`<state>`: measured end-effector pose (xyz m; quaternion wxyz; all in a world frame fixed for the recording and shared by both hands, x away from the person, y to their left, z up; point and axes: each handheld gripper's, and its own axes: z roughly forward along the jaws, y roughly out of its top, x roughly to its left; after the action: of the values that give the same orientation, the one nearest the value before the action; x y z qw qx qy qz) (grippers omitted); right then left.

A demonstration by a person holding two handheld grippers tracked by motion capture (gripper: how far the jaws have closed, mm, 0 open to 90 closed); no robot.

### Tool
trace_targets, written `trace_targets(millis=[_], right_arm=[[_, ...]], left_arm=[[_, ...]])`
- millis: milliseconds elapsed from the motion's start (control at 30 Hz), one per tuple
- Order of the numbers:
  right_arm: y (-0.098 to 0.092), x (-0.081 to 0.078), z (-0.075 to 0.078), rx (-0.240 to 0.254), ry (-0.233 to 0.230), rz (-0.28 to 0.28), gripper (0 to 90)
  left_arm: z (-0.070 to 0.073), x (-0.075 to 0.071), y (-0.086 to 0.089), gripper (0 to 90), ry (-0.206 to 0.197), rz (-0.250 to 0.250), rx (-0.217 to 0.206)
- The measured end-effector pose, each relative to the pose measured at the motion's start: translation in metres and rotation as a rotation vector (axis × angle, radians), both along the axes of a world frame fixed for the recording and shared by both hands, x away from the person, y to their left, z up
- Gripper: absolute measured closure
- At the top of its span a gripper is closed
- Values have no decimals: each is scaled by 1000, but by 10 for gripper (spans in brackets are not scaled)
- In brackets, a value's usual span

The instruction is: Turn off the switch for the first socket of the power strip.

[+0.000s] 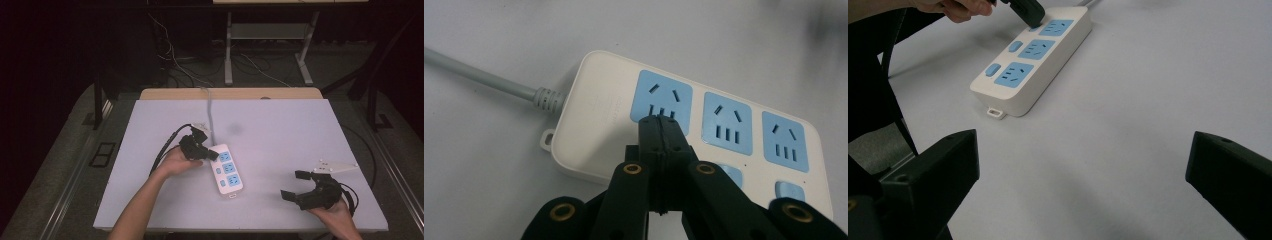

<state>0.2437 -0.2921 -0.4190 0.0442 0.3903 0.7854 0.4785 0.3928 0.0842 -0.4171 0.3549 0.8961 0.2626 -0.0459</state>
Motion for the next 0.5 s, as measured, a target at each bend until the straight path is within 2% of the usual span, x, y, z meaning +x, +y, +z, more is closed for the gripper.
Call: trace_targets(millis=[300,367,400,500], right_arm=[[-1,0,0,2,1,-2,5],[-1,0,1,3,1,-2,5],[-2,0,1,6,-5,-7,5],[-3,0,1,14,-9,-10,5]], left_arm=[[1,-1,-1,894,-3,7,5],[2,-2,0,894,-2,12,-4],[5,-2,1,894,0,19,-27],[8,-4,3,894,-14,9,-4]])
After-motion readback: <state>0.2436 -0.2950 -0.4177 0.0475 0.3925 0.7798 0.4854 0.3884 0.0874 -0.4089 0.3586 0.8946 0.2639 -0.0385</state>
